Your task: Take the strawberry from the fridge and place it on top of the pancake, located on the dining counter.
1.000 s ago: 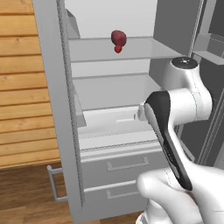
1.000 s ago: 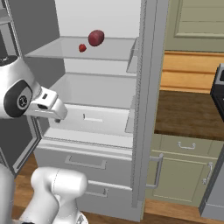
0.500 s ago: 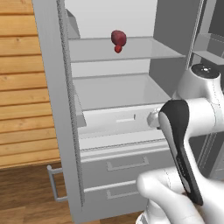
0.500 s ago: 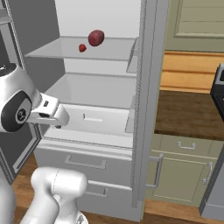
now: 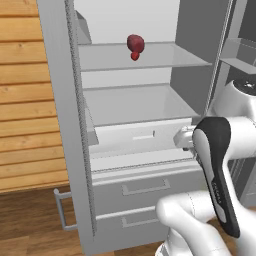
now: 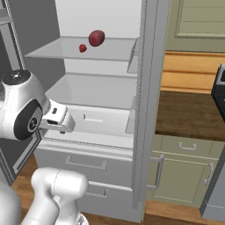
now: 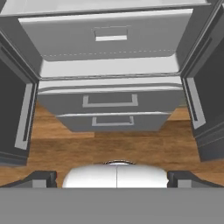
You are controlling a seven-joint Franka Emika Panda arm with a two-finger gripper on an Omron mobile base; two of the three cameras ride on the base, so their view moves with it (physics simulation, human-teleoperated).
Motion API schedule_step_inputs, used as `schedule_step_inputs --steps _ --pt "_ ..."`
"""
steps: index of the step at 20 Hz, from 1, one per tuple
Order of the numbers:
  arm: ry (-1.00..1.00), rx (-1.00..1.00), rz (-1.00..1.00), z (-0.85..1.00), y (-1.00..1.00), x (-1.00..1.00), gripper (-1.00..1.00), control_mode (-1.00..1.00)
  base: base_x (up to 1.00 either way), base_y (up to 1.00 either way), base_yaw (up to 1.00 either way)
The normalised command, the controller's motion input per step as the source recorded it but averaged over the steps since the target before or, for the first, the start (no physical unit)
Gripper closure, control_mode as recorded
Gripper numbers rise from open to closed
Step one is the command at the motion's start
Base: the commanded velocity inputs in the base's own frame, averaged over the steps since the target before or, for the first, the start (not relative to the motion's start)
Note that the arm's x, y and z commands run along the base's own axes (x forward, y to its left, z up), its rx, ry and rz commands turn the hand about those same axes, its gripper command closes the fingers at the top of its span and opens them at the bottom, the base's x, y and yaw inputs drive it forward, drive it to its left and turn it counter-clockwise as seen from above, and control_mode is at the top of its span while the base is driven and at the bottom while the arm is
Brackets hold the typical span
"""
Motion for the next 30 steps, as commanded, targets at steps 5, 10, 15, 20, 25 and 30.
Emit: schedule_step_inputs --steps 5,10,15,20,25,30 --pt "0.00 -0.04 0.00 -0.02 0.00 0.00 -1.00 -1.00 0.00 0.00 0.00" --pt "-0.06 -0.08 0.00 -0.14 -0.01 0.00 -1.00 -1.00 0.00 0.00 0.00" --pt "0.00 0.00 0.00 -0.06 -0.01 0.00 -1.00 -1.00 0.00 0.00 0.00" --pt "0.00 0.00 0.00 0.00 0.00 0.00 -1.00 -1.00 0.00 0.00 0.00" --pt "0.00 0.00 0.00 0.00 0.13 0.02 -1.00 1.00 0.04 0.08 0.00" --pt "0.00 0.00 0.00 0.00 0.00 0.00 -1.00 1.00 0.35 0.36 0.00"
